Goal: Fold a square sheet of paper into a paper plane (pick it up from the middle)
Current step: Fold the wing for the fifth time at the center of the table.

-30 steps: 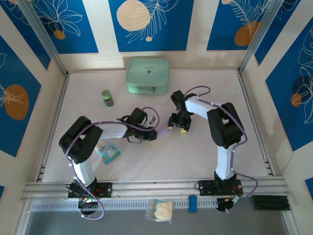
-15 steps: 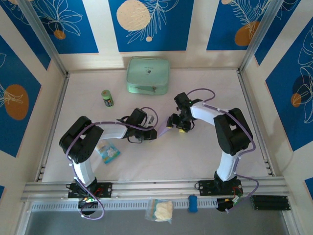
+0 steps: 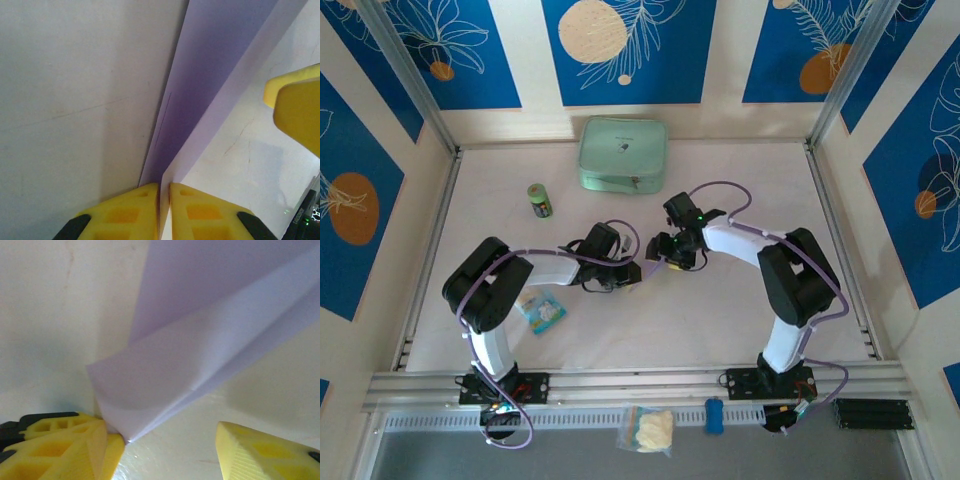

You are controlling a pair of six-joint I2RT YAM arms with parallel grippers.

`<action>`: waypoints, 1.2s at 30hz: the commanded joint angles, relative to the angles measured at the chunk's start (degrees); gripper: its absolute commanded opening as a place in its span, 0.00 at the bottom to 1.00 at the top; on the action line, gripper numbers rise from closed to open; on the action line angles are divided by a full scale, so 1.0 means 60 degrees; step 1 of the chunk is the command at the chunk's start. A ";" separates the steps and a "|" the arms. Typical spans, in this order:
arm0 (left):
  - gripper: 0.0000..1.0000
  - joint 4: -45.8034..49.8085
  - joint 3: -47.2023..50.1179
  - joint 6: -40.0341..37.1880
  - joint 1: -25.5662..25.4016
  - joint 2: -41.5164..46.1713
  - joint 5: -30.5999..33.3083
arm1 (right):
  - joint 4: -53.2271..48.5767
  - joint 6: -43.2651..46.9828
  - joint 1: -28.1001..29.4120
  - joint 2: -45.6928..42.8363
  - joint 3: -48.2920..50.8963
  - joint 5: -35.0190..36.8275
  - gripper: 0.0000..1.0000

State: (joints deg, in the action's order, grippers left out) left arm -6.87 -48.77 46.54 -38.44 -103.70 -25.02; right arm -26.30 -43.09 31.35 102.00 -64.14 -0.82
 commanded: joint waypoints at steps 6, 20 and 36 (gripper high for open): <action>0.14 0.0164 0.0175 0.0414 -0.0058 -0.0397 0.0010 | -0.0666 0.0066 0.0141 0.0873 -0.0548 0.0433 0.55; 0.14 0.0150 0.0175 0.0533 -0.0062 -0.0500 -0.0032 | -0.1394 0.0259 0.0270 0.1994 -0.1040 0.0957 0.52; 0.28 0.0773 0.0197 0.0492 -0.0046 0.0461 0.0342 | -0.2250 0.0414 0.0510 0.3288 -0.1600 0.2011 0.53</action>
State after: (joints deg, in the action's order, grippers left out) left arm -7.46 -48.73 49.67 -38.44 -103.22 -25.17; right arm -41.19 -41.85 34.17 114.24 -77.17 7.53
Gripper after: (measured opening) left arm 0.267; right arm 0.527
